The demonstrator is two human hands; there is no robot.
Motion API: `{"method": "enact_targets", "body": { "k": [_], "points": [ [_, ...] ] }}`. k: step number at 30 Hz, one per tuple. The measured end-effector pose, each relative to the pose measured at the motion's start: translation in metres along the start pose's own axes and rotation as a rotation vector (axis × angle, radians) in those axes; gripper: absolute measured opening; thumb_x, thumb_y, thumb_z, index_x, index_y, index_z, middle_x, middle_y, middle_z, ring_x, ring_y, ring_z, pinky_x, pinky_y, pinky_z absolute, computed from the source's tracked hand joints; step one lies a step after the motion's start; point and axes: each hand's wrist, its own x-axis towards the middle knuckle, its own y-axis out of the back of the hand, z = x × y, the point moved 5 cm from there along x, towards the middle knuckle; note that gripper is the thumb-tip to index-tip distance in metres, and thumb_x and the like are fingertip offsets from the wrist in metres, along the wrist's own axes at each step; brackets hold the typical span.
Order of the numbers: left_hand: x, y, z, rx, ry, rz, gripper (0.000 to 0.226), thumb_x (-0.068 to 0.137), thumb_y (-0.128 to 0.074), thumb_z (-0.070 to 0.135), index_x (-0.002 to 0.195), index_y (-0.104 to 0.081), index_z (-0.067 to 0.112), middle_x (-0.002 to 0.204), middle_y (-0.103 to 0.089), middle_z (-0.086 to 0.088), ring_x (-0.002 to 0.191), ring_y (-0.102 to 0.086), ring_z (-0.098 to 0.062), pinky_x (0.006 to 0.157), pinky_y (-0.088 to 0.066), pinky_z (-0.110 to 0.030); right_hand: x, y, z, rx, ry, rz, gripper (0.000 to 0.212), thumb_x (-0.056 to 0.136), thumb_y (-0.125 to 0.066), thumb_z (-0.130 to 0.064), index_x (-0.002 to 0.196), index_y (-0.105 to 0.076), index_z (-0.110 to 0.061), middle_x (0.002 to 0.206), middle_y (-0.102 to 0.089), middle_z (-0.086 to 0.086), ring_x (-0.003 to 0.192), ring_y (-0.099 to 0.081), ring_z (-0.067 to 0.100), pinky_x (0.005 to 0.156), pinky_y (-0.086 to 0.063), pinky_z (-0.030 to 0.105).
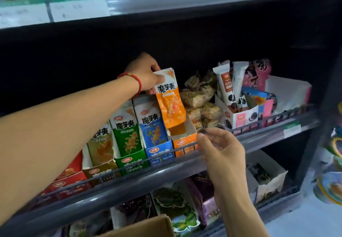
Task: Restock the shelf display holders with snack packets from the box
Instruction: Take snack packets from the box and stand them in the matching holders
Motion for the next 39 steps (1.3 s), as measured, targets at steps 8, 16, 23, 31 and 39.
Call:
{"method": "enact_targets", "body": {
  "k": [8, 16, 23, 31, 39],
  "points": [
    [0.023, -0.022, 0.007, 0.243, -0.046, 0.073, 0.008, 0.092, -0.070, 0.019, 0.096, -0.063, 0.019, 0.103, -0.066, -0.010, 0.073, -0.072, -0.022, 0.064, -0.063, -0.036, 0.000, 0.000, 0.001, -0.033, 0.010, -0.025, 0.016, 0.087, -0.079, -0.027, 0.100, -0.069, -0.028, 0.087, -0.075, -0.015, 0.076, -0.071, 0.005, 0.075, -0.059, 0.037],
    [-0.001, -0.047, -0.001, 0.486, -0.183, -0.082, 0.017, 0.085, -0.081, 0.026, 0.076, -0.066, 0.024, 0.087, -0.067, 0.001, 0.083, -0.064, -0.020, 0.070, -0.053, -0.035, -0.001, 0.000, 0.000, -0.079, 0.011, -0.040, 0.019, 0.086, -0.080, -0.029, 0.102, -0.069, -0.027, 0.087, -0.075, -0.013, 0.077, -0.072, 0.006, 0.076, -0.061, 0.035],
    [-0.009, -0.044, -0.003, 0.551, -0.200, -0.016, 0.014, 0.087, -0.077, 0.032, 0.091, -0.070, 0.020, 0.102, -0.062, -0.003, 0.091, -0.059, -0.022, 0.069, -0.045, -0.035, -0.005, -0.008, 0.002, -0.123, -0.002, -0.061, 0.019, 0.087, -0.080, -0.029, 0.102, -0.068, -0.028, 0.090, -0.075, -0.011, 0.079, -0.072, 0.008, 0.073, -0.057, 0.031],
    [-0.026, -0.029, -0.009, 0.462, -0.180, 0.050, 0.022, 0.090, -0.073, 0.028, 0.112, -0.069, 0.026, 0.109, -0.068, 0.002, 0.102, -0.063, -0.020, 0.078, -0.055, -0.038, -0.010, -0.021, 0.003, -0.218, 0.009, -0.115, 0.017, 0.088, -0.079, -0.028, 0.100, -0.067, -0.028, 0.092, -0.075, -0.007, 0.081, -0.075, 0.017, 0.077, -0.061, 0.044],
    [-0.211, 0.007, -0.034, -0.204, -0.129, -0.010, 0.024, 0.093, -0.067, 0.015, 0.113, -0.067, 0.027, 0.091, -0.073, 0.009, 0.085, -0.067, -0.007, 0.073, -0.053, -0.017, -0.046, -0.069, 0.030, -0.477, -0.002, -0.513, 0.007, 0.086, -0.079, -0.023, 0.087, -0.072, -0.024, 0.078, -0.075, 0.001, 0.073, -0.073, 0.021, 0.078, -0.062, 0.048]
  ]
}}
